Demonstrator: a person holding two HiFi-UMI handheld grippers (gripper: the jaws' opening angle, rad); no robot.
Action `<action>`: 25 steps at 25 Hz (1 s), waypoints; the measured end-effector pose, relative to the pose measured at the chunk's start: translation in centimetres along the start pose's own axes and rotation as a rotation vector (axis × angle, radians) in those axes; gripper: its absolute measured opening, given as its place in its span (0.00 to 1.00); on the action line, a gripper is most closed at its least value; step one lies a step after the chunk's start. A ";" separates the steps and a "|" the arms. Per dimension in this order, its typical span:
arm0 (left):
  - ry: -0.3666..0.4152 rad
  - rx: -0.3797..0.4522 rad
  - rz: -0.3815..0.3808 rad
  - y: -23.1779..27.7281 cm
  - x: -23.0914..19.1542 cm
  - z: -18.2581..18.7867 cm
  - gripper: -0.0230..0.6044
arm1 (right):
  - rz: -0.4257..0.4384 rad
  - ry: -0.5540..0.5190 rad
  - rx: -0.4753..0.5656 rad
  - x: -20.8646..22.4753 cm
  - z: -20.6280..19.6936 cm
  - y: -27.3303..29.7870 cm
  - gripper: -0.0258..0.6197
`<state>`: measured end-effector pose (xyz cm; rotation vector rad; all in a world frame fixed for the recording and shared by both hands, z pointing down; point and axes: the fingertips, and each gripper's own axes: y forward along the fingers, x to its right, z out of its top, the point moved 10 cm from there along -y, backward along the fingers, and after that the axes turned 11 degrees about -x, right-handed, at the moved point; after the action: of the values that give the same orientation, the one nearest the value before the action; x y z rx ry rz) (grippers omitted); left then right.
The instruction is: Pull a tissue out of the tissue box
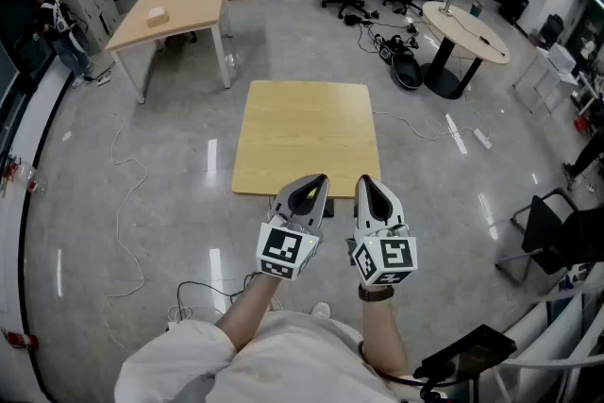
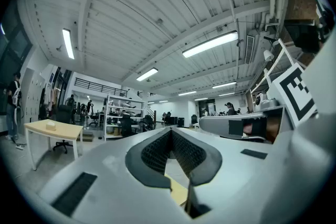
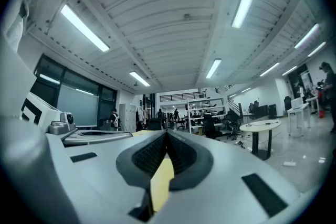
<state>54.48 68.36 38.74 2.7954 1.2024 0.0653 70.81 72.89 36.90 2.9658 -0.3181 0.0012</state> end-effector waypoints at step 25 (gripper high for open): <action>-0.059 -0.040 0.117 -1.7 5.2 -2.0 0.03 | 0.154 -0.050 0.043 3.1 -1.9 -4.5 0.04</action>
<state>56.68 73.46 40.57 2.8095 1.0125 0.0151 74.86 76.92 38.12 2.9789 -0.5591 -0.0482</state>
